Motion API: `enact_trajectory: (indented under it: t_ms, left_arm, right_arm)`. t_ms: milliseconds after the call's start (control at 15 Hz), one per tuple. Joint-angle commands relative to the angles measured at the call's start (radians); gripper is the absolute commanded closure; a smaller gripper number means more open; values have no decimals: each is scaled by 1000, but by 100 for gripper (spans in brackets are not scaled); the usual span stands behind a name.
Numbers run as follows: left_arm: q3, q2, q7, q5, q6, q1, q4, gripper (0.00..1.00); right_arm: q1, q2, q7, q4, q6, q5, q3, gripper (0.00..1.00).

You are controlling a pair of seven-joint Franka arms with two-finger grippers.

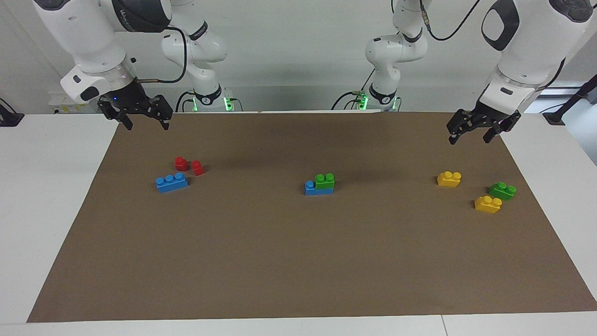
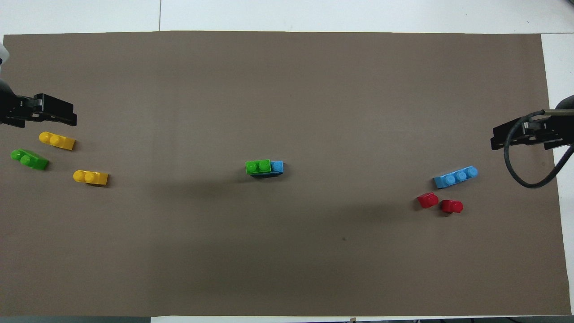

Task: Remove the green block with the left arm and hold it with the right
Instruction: 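Reach the left gripper and the right gripper toward the joined green-blue blocks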

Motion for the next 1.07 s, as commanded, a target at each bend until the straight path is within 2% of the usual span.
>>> enact_trajectory:
  t_ms: [0, 200, 400, 467, 667, 1000]
  left_arm:
    - [6, -11, 22, -15, 11, 1, -7, 0]
    - [6, -11, 20, -15, 11, -1, -7, 0]
    - [6, -11, 20, -15, 11, -1, -7, 0]
    - [6, -11, 20, -15, 11, -1, -7, 0]
    - [3, -11, 19, -15, 15, -2, -8, 0]
    - [-2, -29, -16, -17, 44, -28, -48, 0]
  right_arm:
    - [-14, 4, -14, 8, 0, -8, 10, 0]
    - [-8, -4, -5, -7, -5, -6, 10, 0]
    - [-5, -11, 105, -37, 23, -3, 11, 0]
    - [2, -25, 178, -58, 43, -3, 14, 0]
    - [69, -51, 554, -132, 142, 29, 19, 0]
    - [155, -30, 1062, -178, 218, 147, 19, 0]
